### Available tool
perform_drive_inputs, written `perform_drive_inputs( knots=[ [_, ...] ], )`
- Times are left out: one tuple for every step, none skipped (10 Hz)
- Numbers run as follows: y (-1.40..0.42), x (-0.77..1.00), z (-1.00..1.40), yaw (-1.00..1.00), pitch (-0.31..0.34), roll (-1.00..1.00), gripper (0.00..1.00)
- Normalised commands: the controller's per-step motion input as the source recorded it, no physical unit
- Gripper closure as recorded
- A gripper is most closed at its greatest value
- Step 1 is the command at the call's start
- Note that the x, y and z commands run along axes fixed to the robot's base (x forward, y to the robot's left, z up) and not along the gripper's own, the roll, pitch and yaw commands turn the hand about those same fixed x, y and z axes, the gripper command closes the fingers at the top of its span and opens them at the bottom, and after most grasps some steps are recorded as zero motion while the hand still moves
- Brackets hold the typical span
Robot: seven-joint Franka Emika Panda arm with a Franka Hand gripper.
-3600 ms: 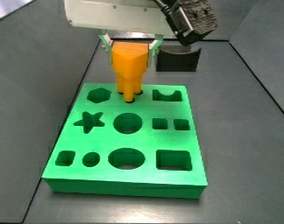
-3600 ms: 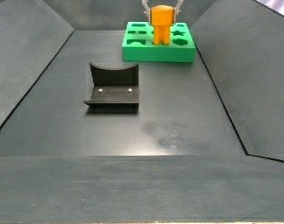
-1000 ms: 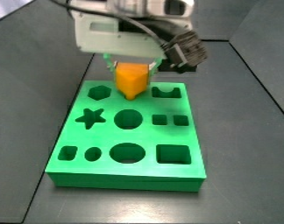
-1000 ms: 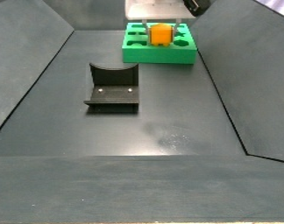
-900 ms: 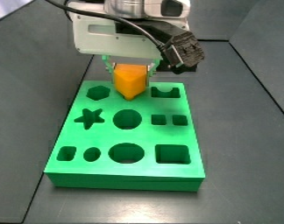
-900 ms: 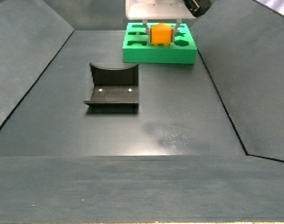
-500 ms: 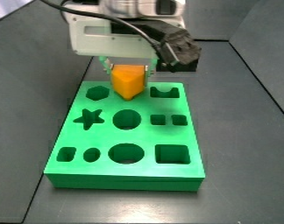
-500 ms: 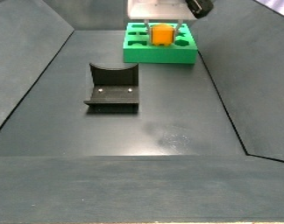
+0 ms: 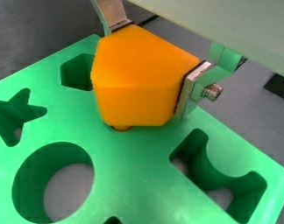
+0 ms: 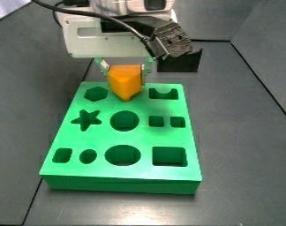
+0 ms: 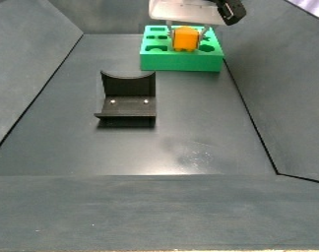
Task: Pick up the 3 prong object. Move up. Move to above the board. Insert the 3 prong object.
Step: Insert the 3 prong object.
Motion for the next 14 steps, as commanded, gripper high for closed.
perform_drive_inputs(
  knots=[
    [0.00, 0.30, -0.12, 0.20, 0.069, 0.27, 1.00],
    [0.00, 0.25, -0.08, 0.27, 0.059, 0.26, 1.00],
    [-0.04, 0.00, 0.00, 0.00, 0.009, 0.06, 1.00],
    [0.00, 0.00, 0.00, 0.00, 0.011, 0.12, 1.00],
    [-0.01, 0.00, -0.12, 0.03, 0.000, 0.20, 1.00],
    [-0.01, 0.00, -0.12, 0.00, -0.030, 0.11, 1.00],
    [-0.04, 0.00, -0.04, 0.00, -0.081, 0.03, 1.00],
    [-0.08, -0.05, -0.26, 0.00, -0.171, 0.15, 1.00],
    [-0.08, -0.07, -0.36, 0.03, -0.183, 0.24, 1.00],
    [0.00, 0.00, -0.03, 0.00, -0.013, 0.01, 1.00],
    [0.00, 0.00, -0.01, 0.00, 0.000, 0.01, 1.00],
    [0.00, 0.00, -0.03, 0.00, 0.000, 0.00, 1.00],
    [0.00, 0.00, 0.00, 0.00, -0.019, -0.03, 1.00],
    [0.01, 0.00, 0.00, 0.00, -0.006, -0.03, 1.00]
  ],
)
